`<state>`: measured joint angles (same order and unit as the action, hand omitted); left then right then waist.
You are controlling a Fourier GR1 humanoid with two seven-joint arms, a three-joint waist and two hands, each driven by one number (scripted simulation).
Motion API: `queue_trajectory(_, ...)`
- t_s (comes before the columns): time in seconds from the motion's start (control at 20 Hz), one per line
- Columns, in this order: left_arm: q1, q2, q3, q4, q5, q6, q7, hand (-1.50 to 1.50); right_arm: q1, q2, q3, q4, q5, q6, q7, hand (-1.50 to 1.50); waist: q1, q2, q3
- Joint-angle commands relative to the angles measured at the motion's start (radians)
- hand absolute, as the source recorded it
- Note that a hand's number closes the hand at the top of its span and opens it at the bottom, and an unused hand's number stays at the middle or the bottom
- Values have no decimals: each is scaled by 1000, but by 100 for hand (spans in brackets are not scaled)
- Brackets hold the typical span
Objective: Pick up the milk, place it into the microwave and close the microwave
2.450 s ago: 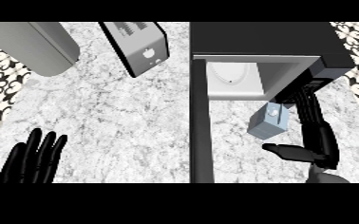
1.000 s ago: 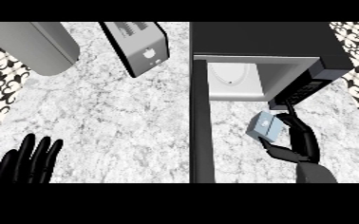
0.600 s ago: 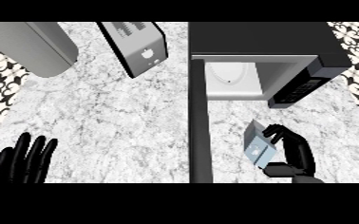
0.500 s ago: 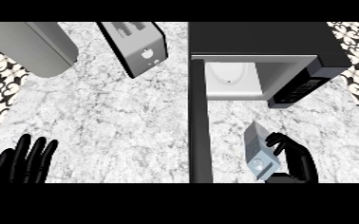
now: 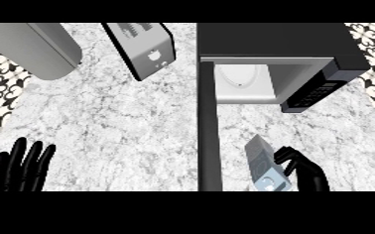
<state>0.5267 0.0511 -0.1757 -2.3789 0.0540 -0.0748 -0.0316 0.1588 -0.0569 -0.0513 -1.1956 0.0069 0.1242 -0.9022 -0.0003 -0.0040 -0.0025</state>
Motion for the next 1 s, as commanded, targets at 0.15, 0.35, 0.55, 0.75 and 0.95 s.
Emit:
queue_trajectory(0.15,-20,21,89,35,62,-40,-38,-150,-76,43,57,-130,64,-147,174,150,3,3,2)
queue_trajectory(0.35,-15,24,83,44,65,-47,-27,-150,-250,56,144,-71,123,-356,313,150,12,5,2)
queue_trajectory(0.55,33,22,60,-15,62,-55,-5,-150,-400,36,54,16,182,-400,457,150,15,4,3)
queue_trajectory(0.75,3,44,112,25,88,-78,-12,-150,-600,-18,-27,217,189,-422,478,150,19,7,3)
queue_trajectory(0.95,-7,46,151,82,123,-110,-61,-150,-730,-63,-85,451,202,-444,410,150,28,10,3)
